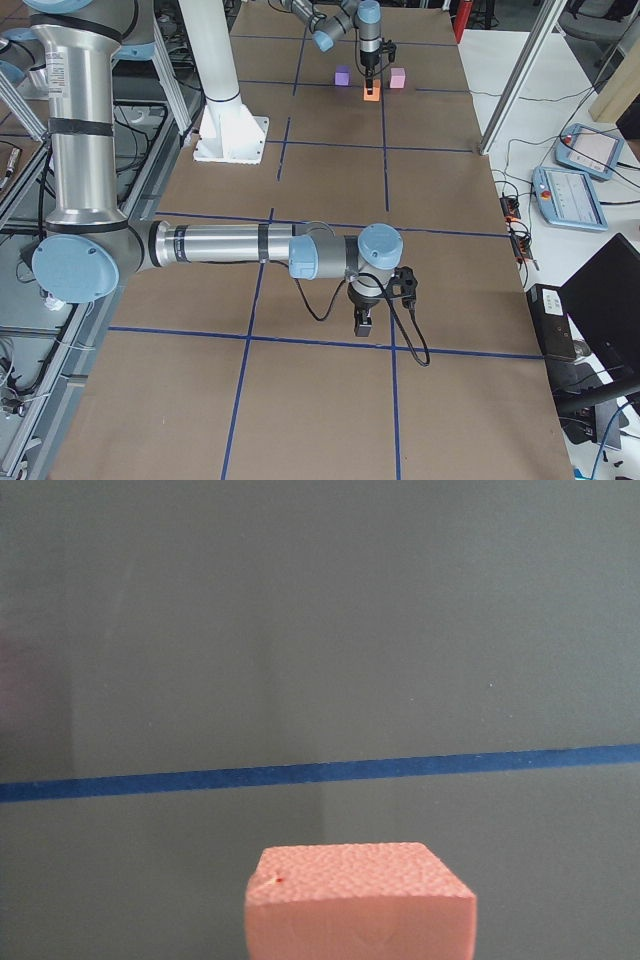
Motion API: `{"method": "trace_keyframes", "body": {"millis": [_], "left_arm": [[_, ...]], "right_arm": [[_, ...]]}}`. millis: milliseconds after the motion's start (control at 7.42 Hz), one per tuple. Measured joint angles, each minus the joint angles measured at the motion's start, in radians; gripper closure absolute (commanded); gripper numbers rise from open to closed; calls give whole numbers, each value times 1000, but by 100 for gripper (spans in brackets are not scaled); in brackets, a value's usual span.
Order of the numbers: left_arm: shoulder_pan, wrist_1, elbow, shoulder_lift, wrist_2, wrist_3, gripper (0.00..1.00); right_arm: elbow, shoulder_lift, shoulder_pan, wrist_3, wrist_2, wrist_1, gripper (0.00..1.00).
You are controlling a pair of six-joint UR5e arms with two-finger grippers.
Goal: Arrange blocks in a line
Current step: 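Carry the orange cube with the left gripper toward the pink cube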
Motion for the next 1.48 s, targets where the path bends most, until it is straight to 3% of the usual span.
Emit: {"method": "trace_keyframes", "body": {"millis": [539,944,1483], "left_arm": [[-92,-135,0,143,-4,143,100],[-122,-152,29,169,-13,192,100],[-127,-145,-25,232,-99,188,100]], "right_arm": [[0,0,0,0,0,0,0],[0,0,0,0,0,0,0],[0,0,0,0,0,0,0]]}}
